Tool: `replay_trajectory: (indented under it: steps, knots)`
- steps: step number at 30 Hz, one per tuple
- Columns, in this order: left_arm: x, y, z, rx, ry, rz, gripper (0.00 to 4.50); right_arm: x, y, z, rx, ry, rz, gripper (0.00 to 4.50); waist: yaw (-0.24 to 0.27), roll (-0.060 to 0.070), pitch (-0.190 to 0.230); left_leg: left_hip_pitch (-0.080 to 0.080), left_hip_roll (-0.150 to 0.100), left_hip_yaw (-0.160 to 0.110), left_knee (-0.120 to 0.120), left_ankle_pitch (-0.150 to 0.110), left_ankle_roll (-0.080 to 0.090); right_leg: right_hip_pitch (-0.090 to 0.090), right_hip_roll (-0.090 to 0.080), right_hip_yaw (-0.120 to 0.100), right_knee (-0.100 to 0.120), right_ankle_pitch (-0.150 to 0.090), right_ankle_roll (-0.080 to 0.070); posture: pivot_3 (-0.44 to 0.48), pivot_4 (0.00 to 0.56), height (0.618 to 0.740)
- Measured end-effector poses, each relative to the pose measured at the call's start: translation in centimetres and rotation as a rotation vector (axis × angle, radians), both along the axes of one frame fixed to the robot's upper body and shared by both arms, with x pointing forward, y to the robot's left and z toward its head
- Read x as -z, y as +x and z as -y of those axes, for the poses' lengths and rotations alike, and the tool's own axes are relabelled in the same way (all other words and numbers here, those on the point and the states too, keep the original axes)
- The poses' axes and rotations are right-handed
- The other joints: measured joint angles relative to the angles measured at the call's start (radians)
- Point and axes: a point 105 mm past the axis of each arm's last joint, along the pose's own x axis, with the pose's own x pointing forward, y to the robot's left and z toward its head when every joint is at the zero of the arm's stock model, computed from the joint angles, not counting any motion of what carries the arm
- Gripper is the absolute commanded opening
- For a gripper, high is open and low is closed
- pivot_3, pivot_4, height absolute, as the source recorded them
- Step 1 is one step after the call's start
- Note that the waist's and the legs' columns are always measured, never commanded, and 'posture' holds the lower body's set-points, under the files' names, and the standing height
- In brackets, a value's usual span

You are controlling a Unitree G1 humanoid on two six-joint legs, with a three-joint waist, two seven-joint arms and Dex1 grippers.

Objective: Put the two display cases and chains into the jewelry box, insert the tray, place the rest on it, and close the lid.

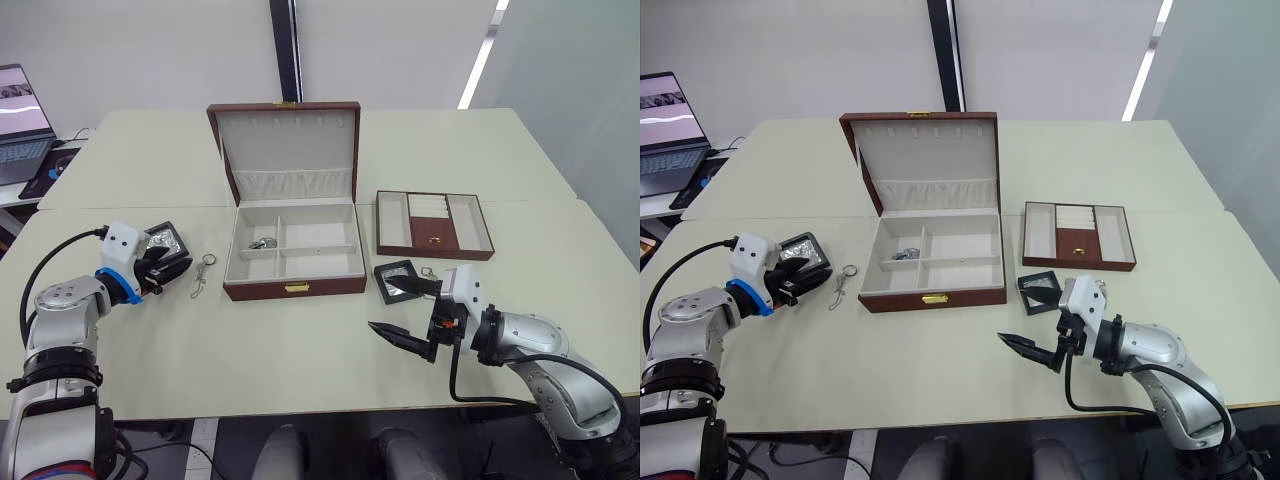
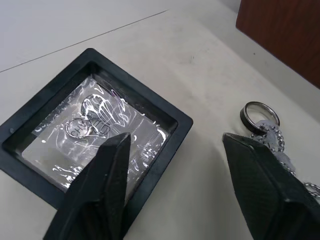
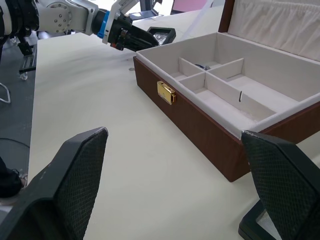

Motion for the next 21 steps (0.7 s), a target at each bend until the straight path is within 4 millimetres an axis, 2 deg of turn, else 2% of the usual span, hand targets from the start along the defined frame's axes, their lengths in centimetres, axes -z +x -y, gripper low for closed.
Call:
replay_trajectory:
  steps: [6,7,21]
  knots:
    - [-0.05,-0.03,-0.2,-0.008,0.004,-0.001,0.21,-0.24,0.1,-0.07,-0.003,0.0,0.01,4.5,0.0,0.0,0.0,0.0,0.0,0.0,0.0,0.0,0.0,0.0,0.0,0.0,0.0,0.0,0.0,0.0,0.15,0.74]
    - [-0.05,-0.05,-0.24,-0.01,0.003,-0.001,0.04,-0.3,0.13,-0.09,-0.004,0.0,0.012,4.5,0.0,0.0,0.0,0.0,0.0,0.0,0.0,0.0,0.0,0.0,0.0,0.0,0.0,0.0,0.0,0.0,0.15,0.74]
    - [-0.09,-0.12,-0.31,-0.011,-0.002,0.002,0.04,-0.62,0.22,-0.23,-0.011,0.005,0.022,4.5,0.0,0.0,0.0,0.0,0.0,0.0,0.0,0.0,0.0,0.0,0.0,0.0,0.0,0.0,0.0,0.0,0.15,0.74]
